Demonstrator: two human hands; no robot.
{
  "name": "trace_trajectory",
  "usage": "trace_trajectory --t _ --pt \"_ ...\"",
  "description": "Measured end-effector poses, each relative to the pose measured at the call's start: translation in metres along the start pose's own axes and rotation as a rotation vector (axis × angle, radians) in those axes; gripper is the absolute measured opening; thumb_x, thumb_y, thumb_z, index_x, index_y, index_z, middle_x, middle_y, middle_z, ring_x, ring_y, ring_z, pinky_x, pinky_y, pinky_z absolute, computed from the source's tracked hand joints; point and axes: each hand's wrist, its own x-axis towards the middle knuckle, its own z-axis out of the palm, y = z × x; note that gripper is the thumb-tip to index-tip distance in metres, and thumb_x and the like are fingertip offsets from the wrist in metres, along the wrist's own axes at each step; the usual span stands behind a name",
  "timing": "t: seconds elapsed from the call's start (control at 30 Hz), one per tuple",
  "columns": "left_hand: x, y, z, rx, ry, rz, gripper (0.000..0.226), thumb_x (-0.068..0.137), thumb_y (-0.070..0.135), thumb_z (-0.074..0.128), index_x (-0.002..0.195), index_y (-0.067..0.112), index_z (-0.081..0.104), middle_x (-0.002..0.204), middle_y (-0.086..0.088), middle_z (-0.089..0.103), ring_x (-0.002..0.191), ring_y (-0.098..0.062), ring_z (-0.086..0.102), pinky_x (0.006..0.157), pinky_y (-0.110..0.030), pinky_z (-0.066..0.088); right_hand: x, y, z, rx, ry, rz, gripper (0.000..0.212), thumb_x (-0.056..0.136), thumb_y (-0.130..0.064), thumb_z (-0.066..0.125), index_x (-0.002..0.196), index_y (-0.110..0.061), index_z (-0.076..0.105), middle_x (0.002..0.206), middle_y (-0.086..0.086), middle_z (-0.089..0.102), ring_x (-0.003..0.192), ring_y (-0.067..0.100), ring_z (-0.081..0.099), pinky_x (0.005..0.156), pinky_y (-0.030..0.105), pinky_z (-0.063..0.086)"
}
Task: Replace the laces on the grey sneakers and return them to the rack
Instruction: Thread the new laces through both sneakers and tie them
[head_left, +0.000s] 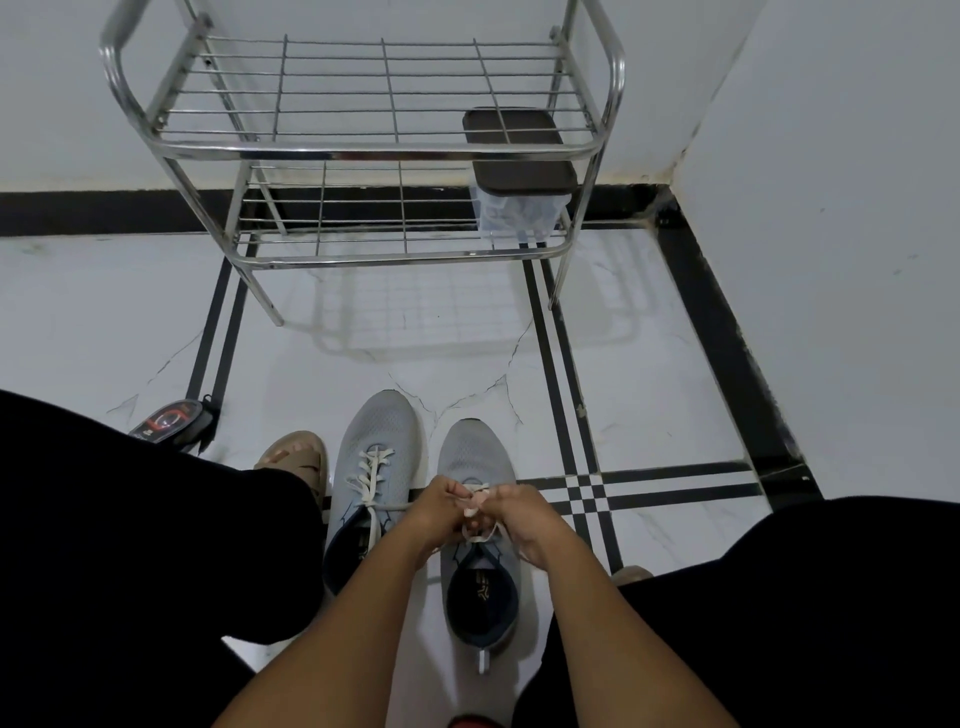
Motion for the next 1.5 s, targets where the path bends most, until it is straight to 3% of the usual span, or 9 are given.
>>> trace_trajectory --t 0.17,0.33,0.6,0.7,0.87,0.97,1.17,1.33,1.5 --pt "-0.009 0.003 0.000 0.375 0.163 0.142 0.020 0.083 0.004 0.061 0.084 0.020 0.049 0.086 -0.008 0.065 0.072 -0.018 0.059 0.059 -0.025 0.045 -0.003 -0.011 -0.001 -0.761 0.145 -0.159 0.021 0.082 -0.011 0.073 0.065 -0.020 0.063 0.085 0.005 0.069 0.080 0.017 0.063 0.068 0.024 0.047" --pt "-0.018 0.006 0.006 0.439 0.216 0.151 0.024 0.079 0.004 0.061 0.082 0.022 0.046 0.081 -0.005 0.066 0.068 -0.016 0.060 0.053 -0.022 0.041 -0.010 -0.001 0.013 -1.174 0.287 -0.380 0.006 0.084 -0.013 0.063 0.090 -0.010 0.062 0.099 0.009 0.063 0.086 0.024 0.062 0.063 0.029 0.039" --pt "-0.019 0.010 0.004 0.236 0.098 0.035 0.028 0.088 -0.002 0.043 0.087 0.018 0.062 0.090 -0.009 0.066 0.082 -0.023 0.062 0.071 -0.029 0.048 -0.016 0.020 0.014 -1.085 0.400 -0.532 0.003 0.089 -0.015 0.056 0.090 -0.017 0.055 0.101 0.000 0.052 0.082 0.021 0.057 0.065 0.034 0.045" --pt "-0.025 0.010 0.005 -0.026 -0.030 -0.067 0.036 0.090 -0.003 0.041 0.088 0.013 0.073 0.081 -0.010 0.069 0.068 -0.018 0.062 0.059 -0.024 0.049 -0.015 0.019 0.011 -0.942 0.390 -0.476 0.012 0.085 -0.013 0.060 0.077 -0.020 0.054 0.095 -0.003 0.054 0.082 0.017 0.056 0.072 0.036 0.051" --pt "-0.028 0.006 0.008 -0.594 -0.026 -0.202 0.031 0.103 0.009 0.036 0.117 0.000 0.062 0.087 -0.017 0.069 0.079 -0.026 0.063 0.071 -0.034 0.056 -0.015 0.016 0.010 -0.460 0.361 -0.292 0.018 0.077 -0.018 0.077 0.071 -0.021 0.061 0.090 -0.003 0.066 0.084 0.016 0.064 0.075 0.029 0.054" --pt "-0.030 0.007 0.013 -0.738 0.178 -0.255 0.022 0.100 0.007 0.046 0.114 0.000 0.062 0.070 -0.011 0.068 0.070 -0.021 0.058 0.045 -0.023 0.054 -0.012 0.021 0.004 -0.246 0.368 -0.097 0.019 0.075 -0.020 0.079 0.075 -0.016 0.061 0.082 0.002 0.068 0.079 0.019 0.064 0.079 0.034 0.055" --pt "-0.034 -0.009 0.003 0.113 0.367 0.066 0.015 0.088 0.005 0.065 0.102 0.003 0.071 0.100 -0.013 0.071 0.089 -0.024 0.063 0.081 -0.025 0.047 -0.005 0.027 -0.015 -0.151 0.487 0.138 0.017 0.080 -0.012 0.070 0.071 -0.009 0.056 0.067 0.006 0.055 0.063 0.019 0.049 0.058 0.025 0.040" --pt "-0.037 -0.005 0.005 0.830 0.450 0.233 0.013 0.090 0.017 0.060 0.096 0.018 0.071 0.102 -0.003 0.071 0.096 -0.020 0.064 0.078 -0.027 0.046 0.000 0.030 -0.018 -0.117 0.547 0.171 0.011 0.078 -0.004 0.066 0.087 -0.004 0.060 0.081 0.011 0.063 0.074 0.023 0.059 0.061 0.027 0.044" --pt "-0.040 -0.011 0.009 0.859 0.563 0.137 0.019 0.093 0.014 0.050 0.100 0.015 0.068 0.106 -0.008 0.068 0.099 -0.026 0.063 0.078 -0.032 0.048 0.001 0.033 -0.017 -0.107 0.608 0.203 0.019 0.080 -0.011 0.069 0.097 -0.007 0.061 0.099 0.013 0.067 0.095 0.032 0.064 0.080 0.036 0.054"
